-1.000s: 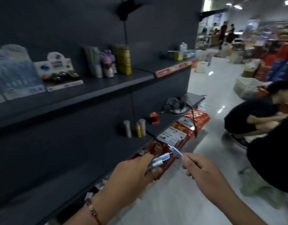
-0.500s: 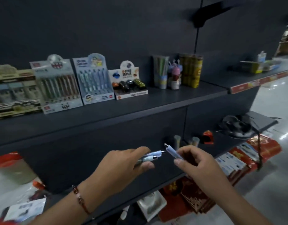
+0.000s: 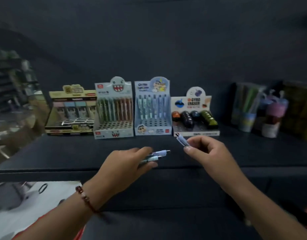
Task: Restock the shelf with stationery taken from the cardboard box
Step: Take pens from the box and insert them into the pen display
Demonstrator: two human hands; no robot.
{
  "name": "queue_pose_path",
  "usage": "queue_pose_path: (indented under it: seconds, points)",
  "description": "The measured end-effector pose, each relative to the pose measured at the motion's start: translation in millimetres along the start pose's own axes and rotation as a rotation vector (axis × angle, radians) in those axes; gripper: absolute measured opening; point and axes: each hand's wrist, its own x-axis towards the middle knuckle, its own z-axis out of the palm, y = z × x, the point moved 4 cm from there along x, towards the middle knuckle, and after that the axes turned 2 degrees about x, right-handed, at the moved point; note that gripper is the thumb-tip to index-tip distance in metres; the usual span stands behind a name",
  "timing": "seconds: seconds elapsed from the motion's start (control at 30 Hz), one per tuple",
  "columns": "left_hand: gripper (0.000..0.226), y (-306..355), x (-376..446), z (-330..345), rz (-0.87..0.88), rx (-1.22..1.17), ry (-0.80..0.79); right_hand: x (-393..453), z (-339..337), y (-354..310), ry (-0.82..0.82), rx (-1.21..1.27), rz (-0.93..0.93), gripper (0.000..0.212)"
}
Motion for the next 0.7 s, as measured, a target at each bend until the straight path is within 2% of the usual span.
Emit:
queue_pose_path:
  seconds: [0.13, 0.33, 0.43, 0.53, 0.7]
  points:
    - [0.044, -40.4, 7.8, -7.3, -0.035, 0.065, 0.059, 66.0, 15.3, -2.1, -0.009, 0.011, -0.023, 0.009]
    - [0.045, -98.0, 22.9, 12.0, -0.053, 0.091, 0.043, 148.4, 36.3, 5.3, 0.166, -0.001, -0.032, 0.009]
    - [0.046, -121.5, 38.7, 26.9, -0.012, 0.022, 0.002, 182.2, 47.2, 7.2, 0.258, -0.077, -0.074, 0.006]
    - [0.056, -142.3, 61.1, 42.5, 0.061, -0.026, -0.019, 212.8, 57.8, 17.7, 0.32, -0.157, -0.095, 0.017]
    - [0.064, -165.1, 81.8, 73.1, 0.156, -0.049, -0.055, 238.7, 76.5, 38.8, 0.358, -0.328, -0.106, 0.008]
